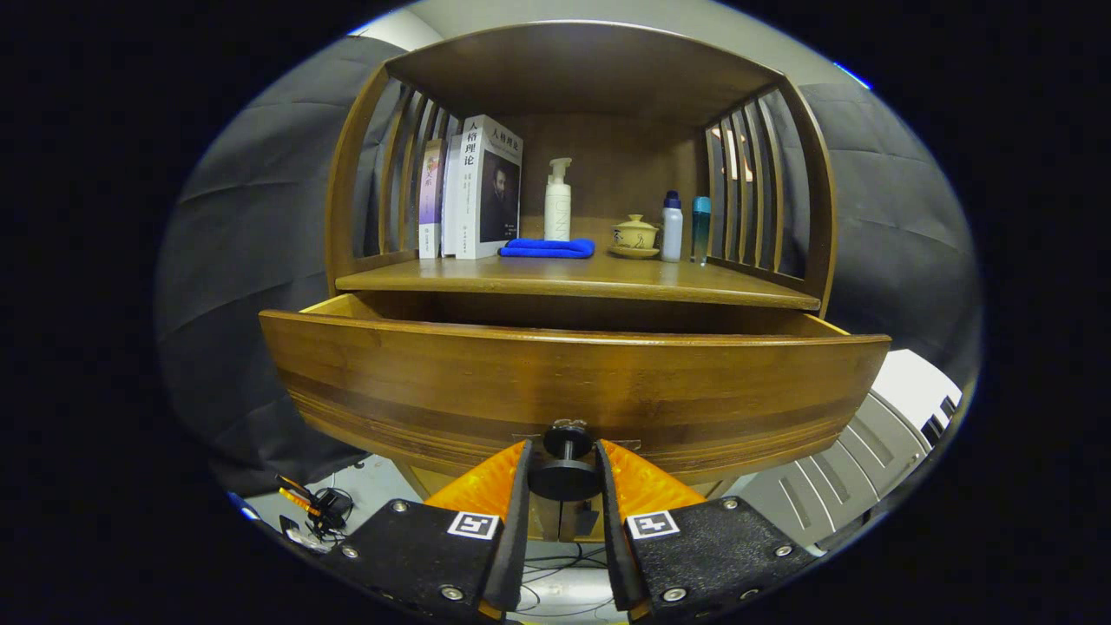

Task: Pull open the drawer, take out the items inside it, and place them on the countertop above the cabinet.

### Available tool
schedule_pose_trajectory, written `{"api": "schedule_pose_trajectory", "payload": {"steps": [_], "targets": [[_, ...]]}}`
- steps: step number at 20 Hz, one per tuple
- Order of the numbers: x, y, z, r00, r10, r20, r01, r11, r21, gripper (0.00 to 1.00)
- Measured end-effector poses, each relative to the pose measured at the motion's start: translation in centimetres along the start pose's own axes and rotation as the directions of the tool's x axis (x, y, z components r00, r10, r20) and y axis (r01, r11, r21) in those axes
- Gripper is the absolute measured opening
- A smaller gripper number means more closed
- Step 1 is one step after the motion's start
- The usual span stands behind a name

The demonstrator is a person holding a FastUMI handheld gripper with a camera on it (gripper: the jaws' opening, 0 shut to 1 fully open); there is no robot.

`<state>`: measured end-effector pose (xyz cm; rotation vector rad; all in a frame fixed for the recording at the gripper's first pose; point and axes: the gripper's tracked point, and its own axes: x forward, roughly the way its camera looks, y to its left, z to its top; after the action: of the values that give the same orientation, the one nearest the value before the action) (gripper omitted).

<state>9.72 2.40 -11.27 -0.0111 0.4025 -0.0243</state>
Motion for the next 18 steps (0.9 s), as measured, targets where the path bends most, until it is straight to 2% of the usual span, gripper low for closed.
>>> {"api": "schedule_pose_trajectory", "payload": {"steps": [18], "targets": [[-7.6, 0.6, -3.2, 0.999, 0.005, -0.044, -0.004, 1.000, 0.003, 0.40]]}}
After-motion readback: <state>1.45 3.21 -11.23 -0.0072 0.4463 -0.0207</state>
